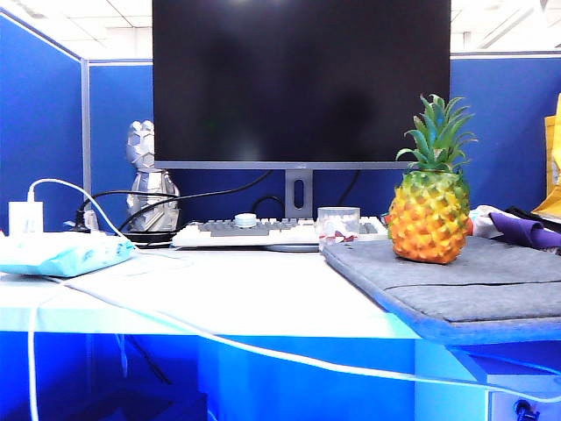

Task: Pick up the pineapple and place it above the gray bag.

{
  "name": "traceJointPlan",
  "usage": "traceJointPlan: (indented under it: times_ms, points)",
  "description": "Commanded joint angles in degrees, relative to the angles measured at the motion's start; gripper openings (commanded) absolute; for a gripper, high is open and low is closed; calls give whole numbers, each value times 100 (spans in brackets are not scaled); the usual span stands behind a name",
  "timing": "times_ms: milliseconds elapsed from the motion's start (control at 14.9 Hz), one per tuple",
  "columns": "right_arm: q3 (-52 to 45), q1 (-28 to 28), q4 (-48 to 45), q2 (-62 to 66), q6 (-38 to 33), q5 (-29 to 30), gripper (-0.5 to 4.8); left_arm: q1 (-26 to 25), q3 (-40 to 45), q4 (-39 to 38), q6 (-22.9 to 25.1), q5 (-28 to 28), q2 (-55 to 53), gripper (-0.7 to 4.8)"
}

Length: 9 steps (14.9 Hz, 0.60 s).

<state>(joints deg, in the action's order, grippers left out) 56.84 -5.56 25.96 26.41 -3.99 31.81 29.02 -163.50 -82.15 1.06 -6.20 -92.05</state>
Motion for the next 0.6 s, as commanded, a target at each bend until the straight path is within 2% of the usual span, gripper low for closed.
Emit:
traceJointPlan:
  times_ms: [67, 134, 202, 269, 336, 403, 470, 537, 605]
  points:
    - [72, 4, 153, -144, -216, -155, 479, 0, 1314, -70, -433, -260, 1228, 479]
    - [68, 4, 514, -144, -175, -120, 479, 0, 2068, -68, -450, -260, 1633, 479]
    - [33, 17, 872, -136, -175, -120, 479, 0, 3748, -61, -393, -302, 2291, 479]
    - [4, 15, 901, -140, -166, -76, 479, 0, 5053, 278, -273, -205, 2673, 479]
    - [22, 15, 859, -155, -157, 15, 479, 0, 6695, 1421, -157, 645, 3252, 479]
    - [22, 15, 879, -214, -181, 24, 479, 0, 8247, 2872, -531, 1287, 3880, 479]
    - [24, 11, 953, -306, -201, 22, 479, 0, 9392, 3952, -901, 1209, 4417, 479]
    - [22, 11, 1034, -448, -201, 9, 479, 0, 10290, 4616, -925, 876, 4933, 479]
    - [-33, -2, 1016, -848, -197, -90, 479, 0, 11357, 4996, -382, 343, 5742, 479]
